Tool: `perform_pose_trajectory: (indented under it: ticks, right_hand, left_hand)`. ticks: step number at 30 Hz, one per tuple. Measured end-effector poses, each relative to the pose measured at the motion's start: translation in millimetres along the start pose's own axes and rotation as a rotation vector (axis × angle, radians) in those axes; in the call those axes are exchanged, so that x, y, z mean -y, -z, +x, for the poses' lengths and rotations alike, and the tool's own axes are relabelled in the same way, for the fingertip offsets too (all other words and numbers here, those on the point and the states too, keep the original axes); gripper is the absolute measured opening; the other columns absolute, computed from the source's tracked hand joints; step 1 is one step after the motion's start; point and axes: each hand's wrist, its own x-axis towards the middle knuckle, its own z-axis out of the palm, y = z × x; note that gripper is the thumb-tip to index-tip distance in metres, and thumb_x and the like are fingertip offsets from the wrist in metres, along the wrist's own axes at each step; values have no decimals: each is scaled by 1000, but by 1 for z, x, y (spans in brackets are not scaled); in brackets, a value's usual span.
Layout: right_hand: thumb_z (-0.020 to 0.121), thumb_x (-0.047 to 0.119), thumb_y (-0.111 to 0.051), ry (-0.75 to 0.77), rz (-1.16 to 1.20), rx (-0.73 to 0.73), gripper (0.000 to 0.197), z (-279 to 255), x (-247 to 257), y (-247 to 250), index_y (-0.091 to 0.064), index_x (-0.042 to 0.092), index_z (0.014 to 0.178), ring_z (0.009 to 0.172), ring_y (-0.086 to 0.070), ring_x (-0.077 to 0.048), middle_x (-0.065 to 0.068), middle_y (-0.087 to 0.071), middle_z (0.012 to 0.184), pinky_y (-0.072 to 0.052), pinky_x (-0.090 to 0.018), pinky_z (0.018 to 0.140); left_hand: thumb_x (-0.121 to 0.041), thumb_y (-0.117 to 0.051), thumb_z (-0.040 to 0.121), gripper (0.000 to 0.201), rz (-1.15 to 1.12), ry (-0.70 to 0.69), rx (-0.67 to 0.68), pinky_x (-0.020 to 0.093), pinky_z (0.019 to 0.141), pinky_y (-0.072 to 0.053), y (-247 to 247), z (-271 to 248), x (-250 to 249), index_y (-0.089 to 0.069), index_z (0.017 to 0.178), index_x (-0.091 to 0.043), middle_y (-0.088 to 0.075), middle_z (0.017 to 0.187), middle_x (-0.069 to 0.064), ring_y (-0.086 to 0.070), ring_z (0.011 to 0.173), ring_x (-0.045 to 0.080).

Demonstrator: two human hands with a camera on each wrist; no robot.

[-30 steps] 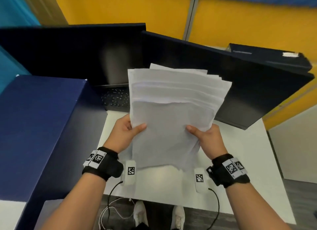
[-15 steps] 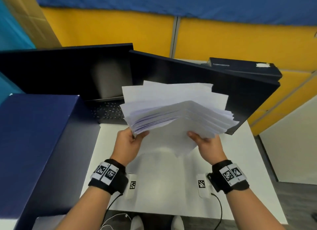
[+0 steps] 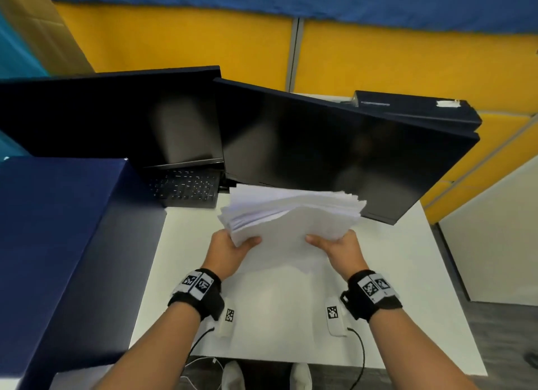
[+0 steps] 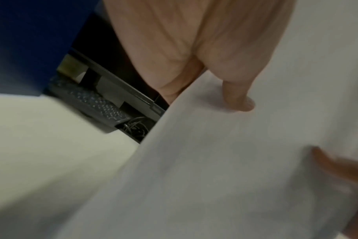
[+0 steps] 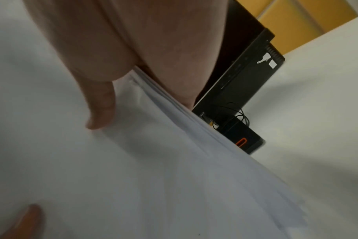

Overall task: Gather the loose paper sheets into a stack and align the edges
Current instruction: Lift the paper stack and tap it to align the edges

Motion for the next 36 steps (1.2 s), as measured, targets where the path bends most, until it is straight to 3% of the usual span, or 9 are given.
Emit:
perform_pose_trajectory:
  ticks: [3,6,9,16,24,27,29,31,36]
  right_hand:
    - [73,8,-84,81,-19,-65,29,4,10,-3,-75,29,91,94,-74,-16,3,-79,100,-58,-41,91]
    - [75,5,-82,222,-23,-100,33,-6,26,-3,-73,31,93,91,-74,-8,12,-78,95,-57,-22,82]
    - [76,3,-81,284,-31,-76,34,-14,30,3,-71,30,95,89,-73,-1,18,-77,93,-54,-13,78]
    - [73,5,-84,78,-57,56,40,-9,7,-4,-72,27,104,96,-73,-10,6,-78,102,-58,-40,92]
    - [76,17,-83,491,-155,-164,23,-17,31,-16,-72,37,73,74,-62,23,42,-67,77,-47,-2,71]
    - [74,16,-85,380,-91,-57,35,-16,26,-6,-73,46,88,85,-68,12,29,-74,88,-53,-10,79]
    - [73,6,-85,214,-75,88,50,-8,14,-1,-69,37,109,100,-71,-5,14,-76,105,-58,-25,88]
    - [74,5,-84,104,-88,90,43,-4,7,-2,-70,27,108,99,-73,-14,9,-78,102,-59,-34,89]
    - [78,6,-80,141,-94,-55,33,-1,7,-11,-72,37,87,79,-72,5,24,-76,82,-57,-17,79]
  left_hand:
    - [-16,-84,78,25,-54,-16,-52,20,74,-52,4,3,-15,-72,85,-36,-74,77,-23,-67,75,-13]
    - [-10,-81,80,37,-51,-158,-45,4,76,-49,15,-4,-37,-68,95,-40,-69,84,-42,-65,86,-19]
    - [-12,-82,80,40,10,-274,-43,8,83,-50,23,-11,-36,-67,103,-41,-68,96,-41,-65,95,-14]
    - [-7,-85,75,41,-44,-170,31,10,85,-50,15,-4,-10,-72,109,-25,-73,101,-31,-67,99,-9]
    - [-10,-86,74,34,-59,-306,-181,6,74,-51,20,-13,-41,-73,97,-32,-74,86,-29,-69,85,-12]
    - [-10,-85,76,38,-30,-295,-85,12,88,-52,24,-13,-30,-75,111,-19,-76,106,-17,-68,102,-6]
    - [-13,-83,78,37,-13,-196,-26,30,97,-54,22,-9,-14,-74,114,-18,-76,113,-8,-69,108,3]
    - [-15,-84,78,34,-60,-66,-28,42,96,-56,17,-6,-4,-74,111,-21,-77,110,-3,-72,103,9]
    - [-15,-80,81,31,-70,-101,-90,10,84,-50,15,3,-16,-74,110,-23,-75,102,-24,-67,99,-8]
